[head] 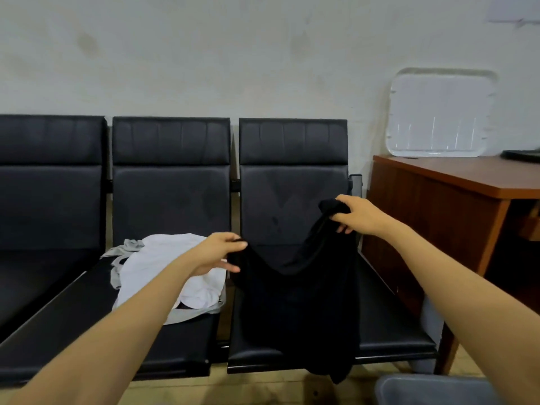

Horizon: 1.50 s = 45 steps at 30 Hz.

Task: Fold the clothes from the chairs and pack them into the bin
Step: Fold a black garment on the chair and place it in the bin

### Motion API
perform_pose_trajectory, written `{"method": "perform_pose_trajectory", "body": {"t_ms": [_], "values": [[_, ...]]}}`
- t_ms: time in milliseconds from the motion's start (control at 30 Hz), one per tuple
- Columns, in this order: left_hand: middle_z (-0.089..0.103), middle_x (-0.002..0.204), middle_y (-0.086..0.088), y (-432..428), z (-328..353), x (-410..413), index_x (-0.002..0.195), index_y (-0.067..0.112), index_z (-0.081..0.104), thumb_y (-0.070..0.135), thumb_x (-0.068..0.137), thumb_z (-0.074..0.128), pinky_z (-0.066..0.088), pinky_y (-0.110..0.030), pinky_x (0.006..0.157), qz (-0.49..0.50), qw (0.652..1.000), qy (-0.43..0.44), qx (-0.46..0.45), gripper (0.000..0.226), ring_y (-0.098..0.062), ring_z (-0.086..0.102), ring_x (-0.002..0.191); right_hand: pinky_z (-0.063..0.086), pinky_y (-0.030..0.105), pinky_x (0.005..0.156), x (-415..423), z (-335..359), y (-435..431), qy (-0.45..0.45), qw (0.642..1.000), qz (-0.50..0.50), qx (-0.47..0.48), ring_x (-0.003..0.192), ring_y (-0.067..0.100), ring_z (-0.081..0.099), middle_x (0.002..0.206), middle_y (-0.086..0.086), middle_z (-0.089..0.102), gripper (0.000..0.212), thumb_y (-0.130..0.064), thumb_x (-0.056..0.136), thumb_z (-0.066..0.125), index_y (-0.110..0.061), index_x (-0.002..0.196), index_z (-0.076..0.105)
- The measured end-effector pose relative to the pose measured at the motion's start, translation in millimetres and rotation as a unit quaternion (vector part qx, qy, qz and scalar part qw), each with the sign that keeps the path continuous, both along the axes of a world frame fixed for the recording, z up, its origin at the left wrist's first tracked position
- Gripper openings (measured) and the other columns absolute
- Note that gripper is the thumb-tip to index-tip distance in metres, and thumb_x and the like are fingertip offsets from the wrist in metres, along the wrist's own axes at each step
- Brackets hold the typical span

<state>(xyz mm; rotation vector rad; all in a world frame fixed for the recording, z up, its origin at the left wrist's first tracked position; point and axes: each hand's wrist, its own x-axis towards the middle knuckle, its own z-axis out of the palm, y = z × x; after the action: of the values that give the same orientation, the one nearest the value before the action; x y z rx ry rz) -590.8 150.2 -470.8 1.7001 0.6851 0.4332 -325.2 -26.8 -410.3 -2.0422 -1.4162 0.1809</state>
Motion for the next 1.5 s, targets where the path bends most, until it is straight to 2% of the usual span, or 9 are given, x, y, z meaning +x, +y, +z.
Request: {"method": "perform_pose_trajectory", "body": {"t_ms": [233,333,400,500,833,1133,1300,1367,1500], "values": [[0.064,0.109,-0.005,41,34,81,0.111,0.003,0.062,0.009,0.097,0.053,0.057,-0.025,0.06,0.007,0.999,-0.023,-0.021,0.017,-0.019,0.061,0.1,0.054,0.029,0.064,41,-20,44,0.114,0.991,-0.018,-0.068,0.07,0.018,0.06,0.096,0.01,0.062,0.015,-0.011,0.091,0.062,-0.009,0.104,0.055],[0.039,0.146,-0.008,71,40,125,0.144,0.012,0.033,0.008,0.098,0.05,0.05,-0.032,0.093,0.066,0.988,-0.14,0.028,0.049,-0.02,0.042,0.128,0.042,0.04,0.105,75,-26,76,0.119,0.989,-0.072,0.045,0.126,0.027,0.046,0.15,0.015,0.031,0.067,-0.005,0.087,0.066,-0.018,0.144,0.032],[0.008,0.16,0.0,77,27,145,0.153,0.029,0.004,0.02,0.095,0.058,0.028,-0.034,0.113,0.024,0.989,-0.061,0.135,0.08,-0.018,0.023,0.143,0.02,0.04,0.119,84,-40,90,0.155,0.985,-0.064,0.052,0.148,0.02,0.006,0.161,0.002,-0.007,0.099,-0.006,0.087,0.066,-0.027,0.153,-0.004],[-0.018,0.159,-0.006,67,-39,161,0.154,0.024,0.004,0.021,0.092,0.062,0.021,-0.029,0.112,0.008,0.945,0.117,0.306,0.085,-0.023,0.012,0.146,0.016,0.034,0.119,80,-90,102,0.094,0.993,-0.035,-0.067,0.148,0.023,0.009,0.161,0.008,-0.003,0.087,-0.014,0.09,0.065,-0.02,0.154,0.007],[0.014,0.157,-0.012,8,-205,142,0.151,0.011,0.019,0.054,0.089,0.056,0.019,-0.043,0.115,0.065,0.913,0.356,0.187,0.085,-0.032,0.013,0.144,0.037,0.041,0.106,33,-236,47,0.071,0.951,-0.157,-0.256,0.134,0.034,0.03,0.145,0.015,0.03,0.057,-0.037,0.095,0.055,-0.008,0.14,0.035],[0.023,0.146,-0.012,-11,-206,126,0.14,0.023,0.034,0.034,0.094,0.057,0.02,-0.043,0.111,0.056,0.892,0.344,0.287,0.053,-0.032,0.023,0.136,0.037,0.038,0.102,12,-266,12,0.066,0.945,-0.289,-0.138,0.129,0.032,0.034,0.138,0.014,0.039,0.068,-0.043,0.087,0.065,-0.006,0.138,0.038],[0.045,0.122,-0.01,-16,-199,113,0.112,0.011,0.049,0.04,0.092,0.058,0.04,-0.037,0.096,0.095,0.938,0.242,0.228,0.036,-0.029,0.048,0.115,0.042,0.039,0.091,9,-262,3,0.037,0.964,-0.245,-0.101,0.116,0.031,0.045,0.119,0.013,0.053,0.029,-0.033,0.098,0.051,-0.009,0.113,0.054],[0.045,0.124,-0.007,-25,-196,113,0.118,0.011,0.05,0.067,0.079,0.06,0.04,-0.04,0.1,0.032,0.935,0.306,0.178,0.068,-0.028,0.047,0.118,0.042,0.04,0.089,5,-256,3,0.066,0.964,-0.25,-0.059,0.116,0.031,0.046,0.119,0.013,0.054,0.039,-0.042,0.097,0.048,-0.007,0.114,0.05],[0.043,0.139,-0.01,-44,-196,109,0.134,0.011,0.048,0.059,0.083,0.062,0.034,-0.039,0.106,-0.014,0.879,0.397,0.264,0.071,-0.032,0.037,0.13,0.038,0.043,0.102,-1,-242,-5,0.043,0.926,-0.203,-0.317,0.133,0.035,0.03,0.139,0.015,0.037,0.077,-0.061,0.086,0.056,-0.006,0.137,0.038]]}}
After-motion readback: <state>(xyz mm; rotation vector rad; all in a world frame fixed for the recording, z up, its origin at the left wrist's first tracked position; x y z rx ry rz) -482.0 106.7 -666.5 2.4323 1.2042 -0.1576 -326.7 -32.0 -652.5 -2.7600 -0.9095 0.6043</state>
